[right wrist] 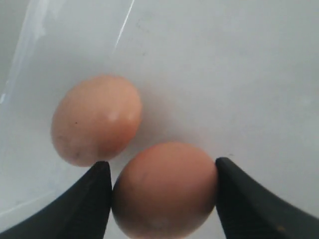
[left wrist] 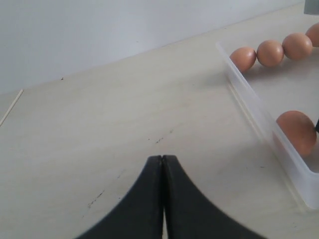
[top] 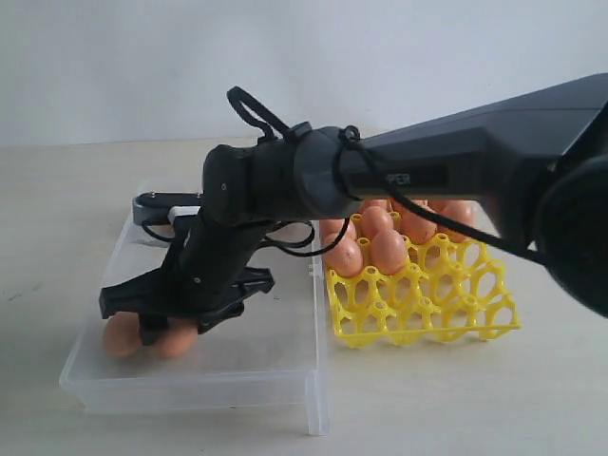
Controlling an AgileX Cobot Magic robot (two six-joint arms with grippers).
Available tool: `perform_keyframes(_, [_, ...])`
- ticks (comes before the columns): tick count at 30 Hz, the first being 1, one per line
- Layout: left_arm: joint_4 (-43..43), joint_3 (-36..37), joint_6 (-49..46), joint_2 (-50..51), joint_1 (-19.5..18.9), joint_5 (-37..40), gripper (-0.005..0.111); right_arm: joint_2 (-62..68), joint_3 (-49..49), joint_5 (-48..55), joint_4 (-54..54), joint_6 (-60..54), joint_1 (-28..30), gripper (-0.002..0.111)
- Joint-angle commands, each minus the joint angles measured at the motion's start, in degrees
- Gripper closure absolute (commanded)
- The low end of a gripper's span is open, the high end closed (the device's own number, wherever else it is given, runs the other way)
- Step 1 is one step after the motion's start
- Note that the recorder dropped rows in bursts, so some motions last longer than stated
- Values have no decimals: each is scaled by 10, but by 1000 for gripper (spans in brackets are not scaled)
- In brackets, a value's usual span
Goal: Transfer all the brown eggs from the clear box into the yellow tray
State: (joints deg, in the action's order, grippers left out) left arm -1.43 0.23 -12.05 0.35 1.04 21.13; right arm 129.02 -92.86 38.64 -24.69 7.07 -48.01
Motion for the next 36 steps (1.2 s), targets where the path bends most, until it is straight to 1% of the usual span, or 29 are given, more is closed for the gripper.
perform_keyframes(1, [0, -2, 3, -3, 1, -4, 107, -83, 73, -114, 136, 6, 1, 108])
perform_keyframes(4, [0, -2, 3, -3, 1, -4, 107, -152, 165, -211, 201, 6, 8, 108])
perform_keyframes(6, [0, -2, 3, -3, 1, -4, 107, -195, 214, -245, 247, 6, 22, 108])
perform_keyframes(9, [0, -2, 3, -3, 1, -4, 107, -245, 272, -254, 293, 6, 55, 108])
perform_keyframes(14, [0, -2, 3, -3, 1, -4, 107, -305, 339, -255, 320, 4, 127, 108])
perform_keyframes(21, [0, -2, 3, -3, 1, -4, 107, -313, 375, -251, 381, 14, 208, 108])
perform_keyframes(25, [0, -2, 3, -3, 1, -4, 107, -299, 376, -247, 442, 62, 243, 108])
perform_keyframes(29, [0, -2, 3, -3, 1, -4, 107, -284, 376, -247, 483, 106, 261, 108])
perform_keyframes(36, [0, -2, 3, -3, 1, -4, 107, -246, 376, -255, 493, 111, 267, 108])
